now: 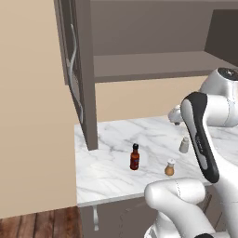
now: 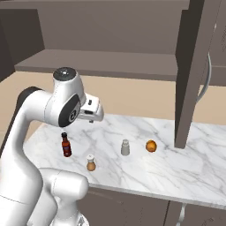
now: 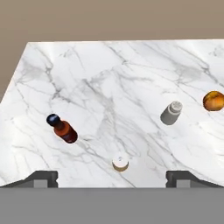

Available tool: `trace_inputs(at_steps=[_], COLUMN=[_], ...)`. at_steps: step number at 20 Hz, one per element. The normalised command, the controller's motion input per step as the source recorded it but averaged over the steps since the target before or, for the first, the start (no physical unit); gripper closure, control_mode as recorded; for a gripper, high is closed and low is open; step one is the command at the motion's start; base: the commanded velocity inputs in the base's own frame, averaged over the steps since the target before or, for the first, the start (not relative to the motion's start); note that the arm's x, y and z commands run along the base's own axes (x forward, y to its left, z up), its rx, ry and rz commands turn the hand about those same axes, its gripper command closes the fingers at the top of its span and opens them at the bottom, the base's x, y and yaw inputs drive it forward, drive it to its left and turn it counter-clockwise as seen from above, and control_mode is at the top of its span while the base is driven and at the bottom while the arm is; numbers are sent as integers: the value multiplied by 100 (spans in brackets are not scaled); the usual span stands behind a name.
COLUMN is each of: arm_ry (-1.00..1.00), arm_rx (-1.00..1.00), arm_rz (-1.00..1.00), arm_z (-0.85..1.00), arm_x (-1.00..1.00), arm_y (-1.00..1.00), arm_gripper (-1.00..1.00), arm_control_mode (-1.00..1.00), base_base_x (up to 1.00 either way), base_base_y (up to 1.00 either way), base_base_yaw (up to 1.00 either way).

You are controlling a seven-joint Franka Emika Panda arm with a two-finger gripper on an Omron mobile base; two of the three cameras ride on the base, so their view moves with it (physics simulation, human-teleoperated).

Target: There are various items on the counter. Only move the condiments/shakers into the cabinet.

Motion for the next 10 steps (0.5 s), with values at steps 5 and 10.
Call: trace_inputs(at_steps=[5,10], arm_ry=[0,-1], arm_rx=[0,0], arm_rz=[2,15], arm_z=[-9,-26], arm_x=[13,1], arm_y=[-35,-58], arm_gripper=[-100,-100], arm_control_mode=[-100,-100], base_base_x=[0,0], base_base_y=[0,0], base_base_yaw=[0,0])
